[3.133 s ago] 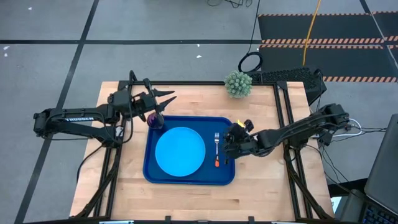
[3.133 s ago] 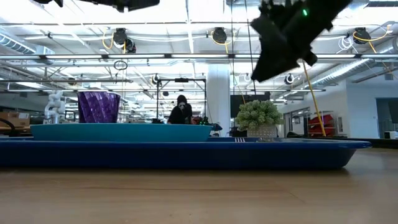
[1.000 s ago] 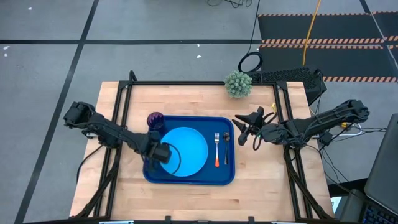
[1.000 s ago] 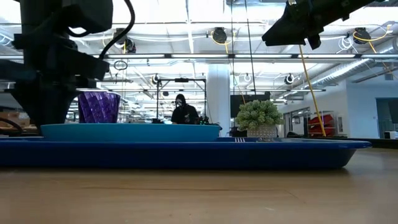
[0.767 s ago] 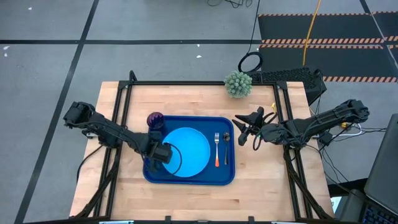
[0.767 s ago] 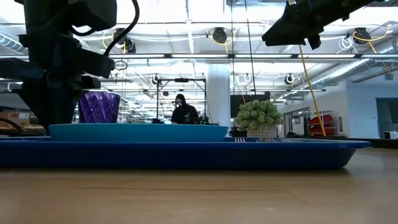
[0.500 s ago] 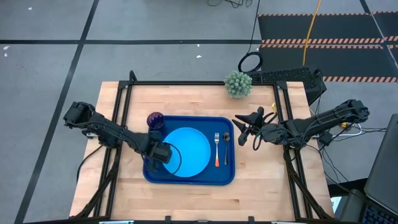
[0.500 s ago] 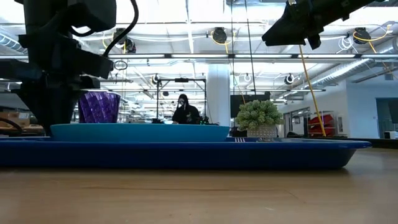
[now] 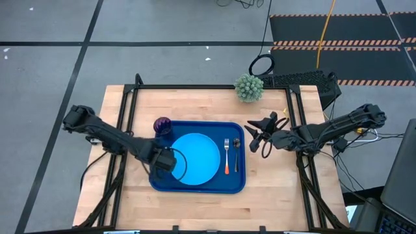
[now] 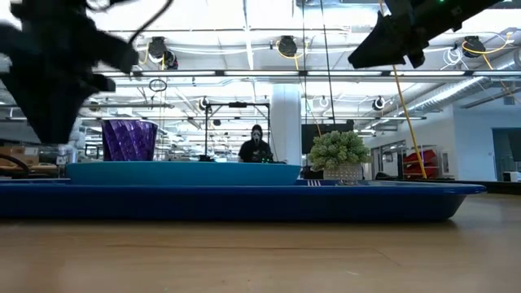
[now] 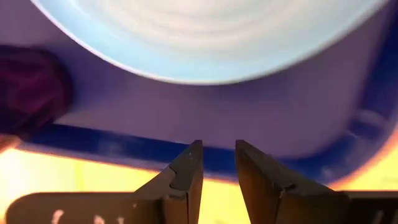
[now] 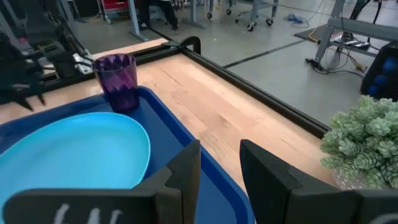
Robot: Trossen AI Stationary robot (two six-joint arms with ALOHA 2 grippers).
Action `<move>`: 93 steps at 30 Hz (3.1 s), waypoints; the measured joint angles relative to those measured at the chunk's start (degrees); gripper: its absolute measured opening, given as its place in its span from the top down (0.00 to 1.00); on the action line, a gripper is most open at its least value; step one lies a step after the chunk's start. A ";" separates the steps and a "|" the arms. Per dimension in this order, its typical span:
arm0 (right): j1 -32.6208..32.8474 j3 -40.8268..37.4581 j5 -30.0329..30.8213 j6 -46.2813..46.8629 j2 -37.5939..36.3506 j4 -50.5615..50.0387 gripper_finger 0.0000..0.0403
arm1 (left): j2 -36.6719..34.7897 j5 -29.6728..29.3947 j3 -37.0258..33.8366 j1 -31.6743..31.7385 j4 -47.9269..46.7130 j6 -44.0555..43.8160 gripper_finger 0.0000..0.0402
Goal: Pick and place plate/cup/fork/spoon on tray
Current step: Adjust the dark blue tray
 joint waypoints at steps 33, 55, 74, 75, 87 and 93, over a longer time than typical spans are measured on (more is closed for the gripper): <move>0.00 0.00 -0.24 -0.02 -0.84 -0.41 0.74 | -0.41 11.32 -9.84 -6.91 4.13 -4.12 0.76; 0.00 0.00 -0.26 -0.02 -0.84 -0.41 0.74 | -0.41 10.07 -9.86 -6.91 0.61 -2.62 0.76; 0.00 0.00 -0.31 0.04 -0.84 -0.38 0.74 | -0.37 9.64 -13.08 -6.91 8.63 0.23 0.76; 0.01 0.00 -0.31 0.13 -0.84 -0.37 0.74 | -0.37 9.66 -13.10 -6.91 9.73 0.29 0.76; 0.01 0.00 -0.31 0.17 -0.84 -0.37 0.74 | -0.37 8.75 -13.07 -6.27 12.29 0.44 0.76; 0.00 0.00 -0.31 0.17 -0.84 -0.37 0.74 | -0.39 7.26 -13.07 -5.09 12.17 1.84 0.76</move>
